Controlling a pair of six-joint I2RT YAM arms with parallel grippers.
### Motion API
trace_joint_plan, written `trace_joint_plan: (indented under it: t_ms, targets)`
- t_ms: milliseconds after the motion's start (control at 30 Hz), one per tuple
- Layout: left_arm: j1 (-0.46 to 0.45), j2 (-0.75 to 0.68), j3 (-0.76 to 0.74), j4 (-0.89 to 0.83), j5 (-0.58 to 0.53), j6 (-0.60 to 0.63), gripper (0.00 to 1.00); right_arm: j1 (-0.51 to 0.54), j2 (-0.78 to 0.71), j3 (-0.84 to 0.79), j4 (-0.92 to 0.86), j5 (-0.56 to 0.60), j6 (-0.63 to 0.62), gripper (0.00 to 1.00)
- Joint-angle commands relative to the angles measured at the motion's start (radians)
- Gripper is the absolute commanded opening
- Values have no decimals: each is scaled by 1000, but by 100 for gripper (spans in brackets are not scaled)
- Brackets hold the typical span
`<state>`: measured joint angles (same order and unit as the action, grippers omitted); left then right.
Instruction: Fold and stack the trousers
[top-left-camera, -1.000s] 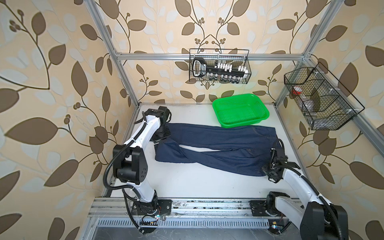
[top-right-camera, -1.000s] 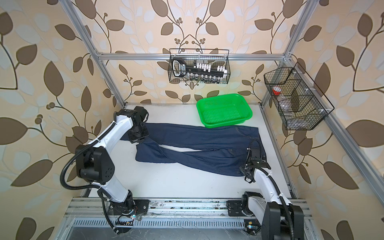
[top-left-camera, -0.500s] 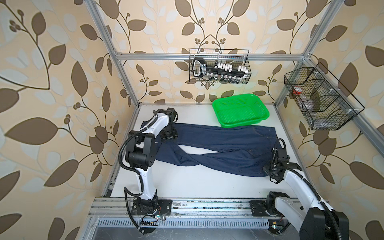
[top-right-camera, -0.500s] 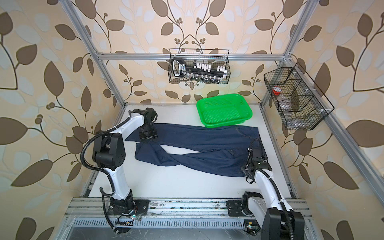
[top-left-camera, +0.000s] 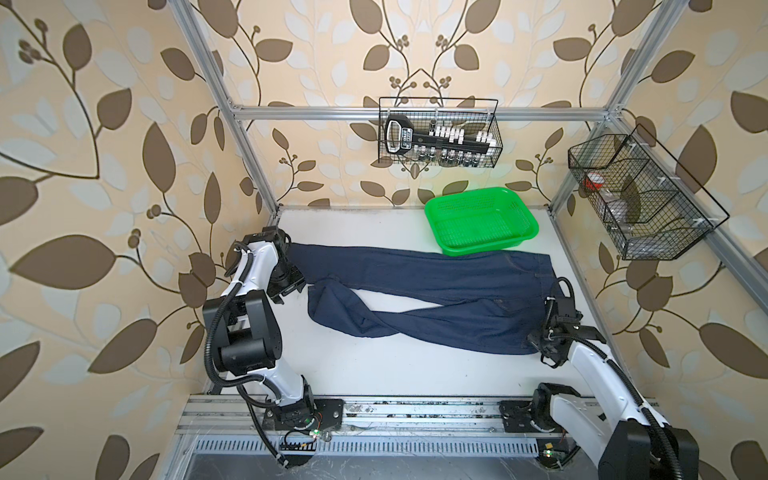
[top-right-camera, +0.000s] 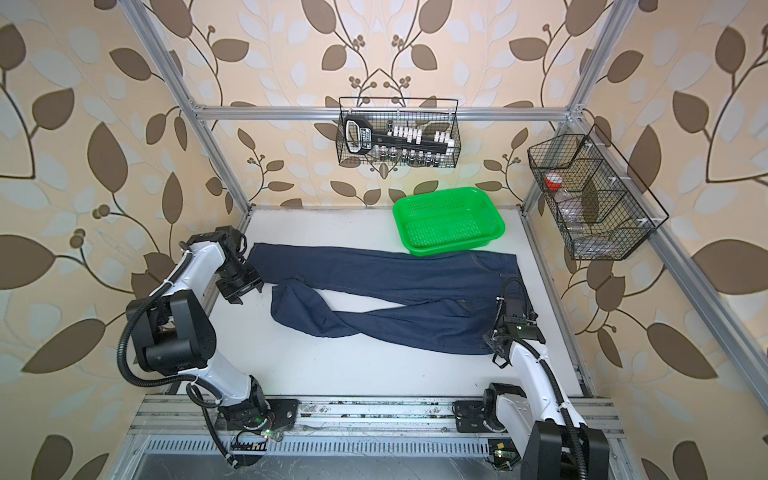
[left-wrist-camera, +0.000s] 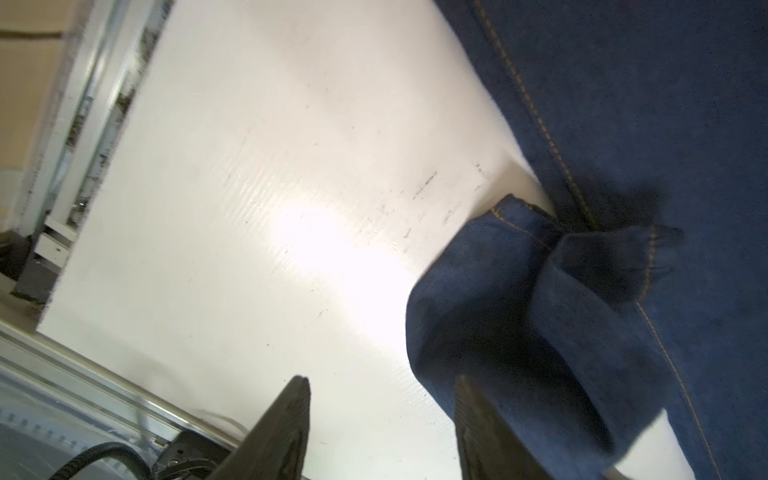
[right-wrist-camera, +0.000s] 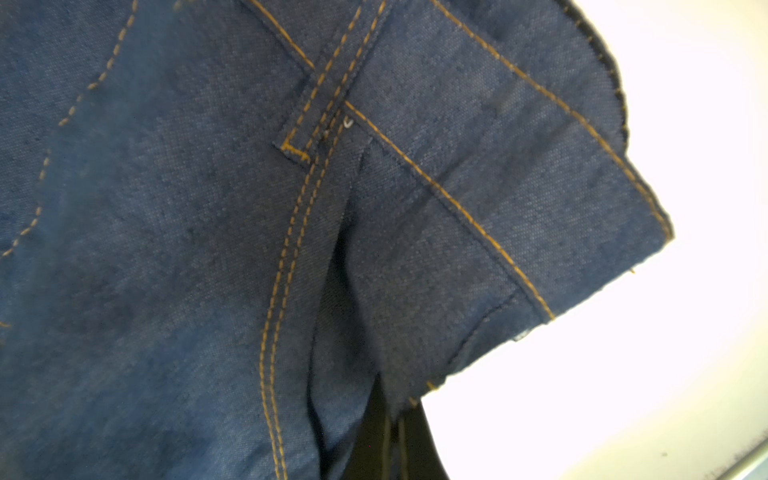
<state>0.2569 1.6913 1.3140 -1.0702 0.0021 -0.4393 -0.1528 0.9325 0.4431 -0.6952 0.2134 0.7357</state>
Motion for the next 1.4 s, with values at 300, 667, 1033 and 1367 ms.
trace_joint_plan:
  t_ms: [300,667,1033,1367]
  targets:
    - [-46,227,72,156,118,-9,54,4,-7,23,-22,24,17,0]
    - [-82,320,90,188,93,5,38,2,0,70,-31,46,-7,0]
    - [-85,305,94,128,-14,40,0,2,-6,146,-76,76,-30,0]
    - [-60,0,58,-121,-317,-8,0,2,2,190,-151,104,-17,0]
